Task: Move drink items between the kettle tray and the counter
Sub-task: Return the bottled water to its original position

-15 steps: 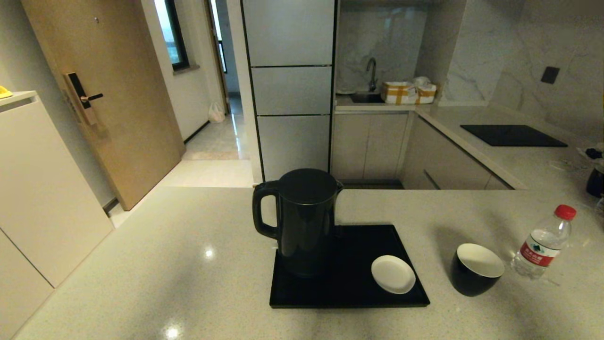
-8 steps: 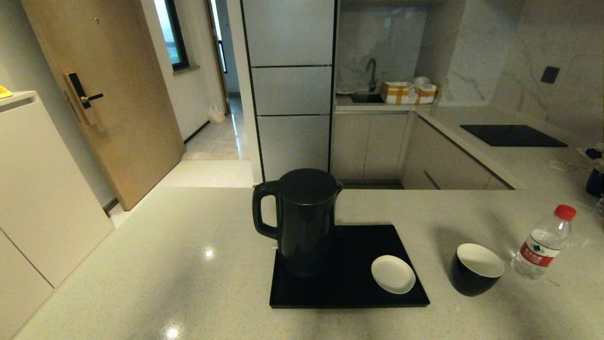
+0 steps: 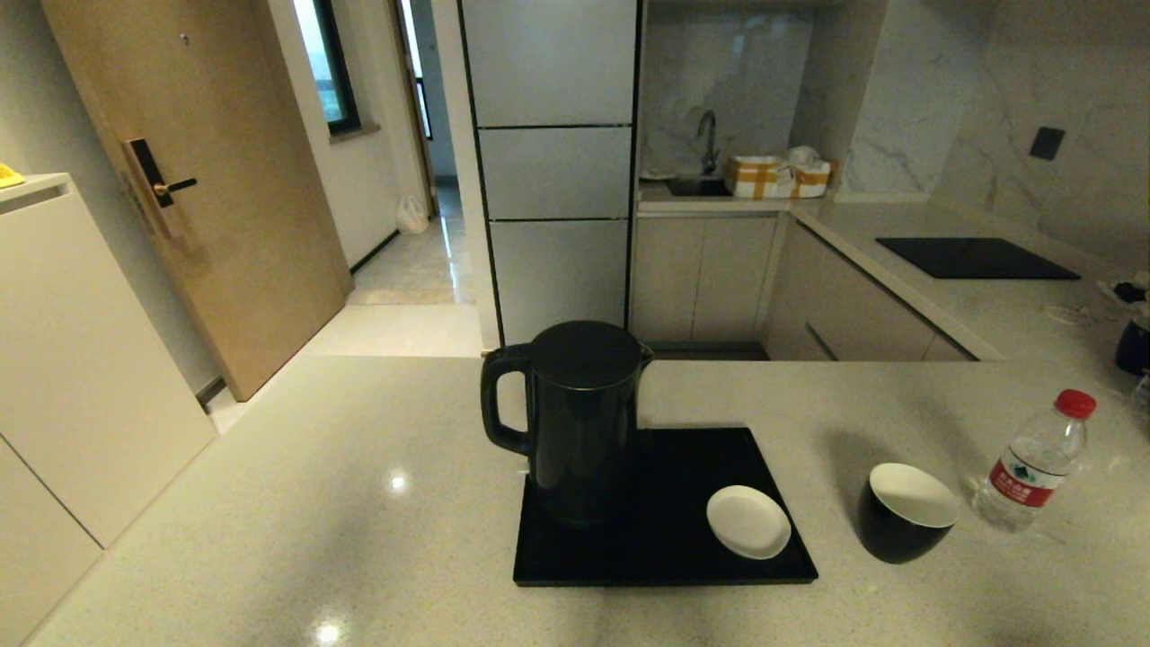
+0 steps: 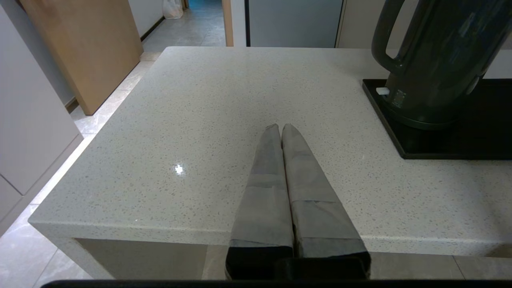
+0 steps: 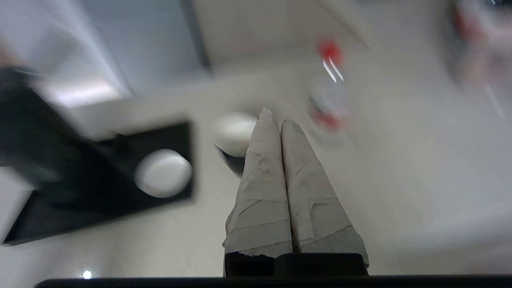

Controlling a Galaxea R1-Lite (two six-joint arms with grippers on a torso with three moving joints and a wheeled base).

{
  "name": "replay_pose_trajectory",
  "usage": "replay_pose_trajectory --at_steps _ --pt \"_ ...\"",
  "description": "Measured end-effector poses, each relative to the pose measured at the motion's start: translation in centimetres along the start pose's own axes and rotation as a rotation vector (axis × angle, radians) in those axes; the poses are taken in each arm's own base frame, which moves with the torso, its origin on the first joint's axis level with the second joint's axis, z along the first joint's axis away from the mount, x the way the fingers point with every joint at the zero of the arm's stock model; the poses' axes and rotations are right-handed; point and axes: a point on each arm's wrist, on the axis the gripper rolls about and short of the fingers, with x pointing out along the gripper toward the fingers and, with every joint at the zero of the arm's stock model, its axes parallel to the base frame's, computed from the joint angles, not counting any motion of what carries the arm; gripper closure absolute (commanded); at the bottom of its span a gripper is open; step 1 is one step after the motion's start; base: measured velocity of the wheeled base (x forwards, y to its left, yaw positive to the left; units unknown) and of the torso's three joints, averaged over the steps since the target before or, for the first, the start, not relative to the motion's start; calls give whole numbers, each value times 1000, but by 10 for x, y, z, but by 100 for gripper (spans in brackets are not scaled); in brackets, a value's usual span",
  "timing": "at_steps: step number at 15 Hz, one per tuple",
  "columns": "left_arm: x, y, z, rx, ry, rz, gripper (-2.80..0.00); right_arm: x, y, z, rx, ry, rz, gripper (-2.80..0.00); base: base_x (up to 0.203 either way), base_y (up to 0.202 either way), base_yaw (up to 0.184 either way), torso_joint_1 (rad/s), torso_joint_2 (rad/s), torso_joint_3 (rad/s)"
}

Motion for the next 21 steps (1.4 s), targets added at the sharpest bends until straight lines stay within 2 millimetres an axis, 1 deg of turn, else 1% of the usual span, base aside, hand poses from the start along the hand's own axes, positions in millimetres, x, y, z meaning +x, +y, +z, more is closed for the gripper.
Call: replay_pose_trajectory --at_steps 1,2,3,4,6,7,8,11,16,17,21 --pt "0 0 0 0 0 0 0 14 3 10 -1 105 -57 0 0 0 0 0 0 0" --pt "0 0 0 1 0 0 0 33 8 15 -9 210 -106 0 0 0 0 0 0 0" --pt "0 0 0 1 0 0 0 53 12 19 -13 275 -137 0 0 0 0 0 0 0" --pt "0 0 0 1 0 0 0 79 17 19 -12 326 -169 0 0 0 0 0 0 0" --pt "0 0 0 1 0 0 0 123 21 13 -11 391 -230 0 0 0 0 0 0 0" --pt "0 0 0 1 0 0 0 146 20 8 -5 417 -270 -280 0 0 0 0 0 0" --pt "0 0 0 1 -1 0 0 170 17 1 7 435 -315 -280 0 0 0 0 0 0" --pt "0 0 0 1 0 0 0 212 10 -18 46 460 -400 -280 0 0 0 0 0 0" --pt "0 0 0 0 0 -1 0 257 3 -46 89 434 -457 -280 0 0 0 0 0 0" --pt "0 0 0 0 0 0 0 267 0 -52 102 409 -466 -280 0 0 0 0 0 0" --pt "0 0 0 0 0 0 0 298 -14 -74 120 376 -502 -280 0 0 0 0 0 0"
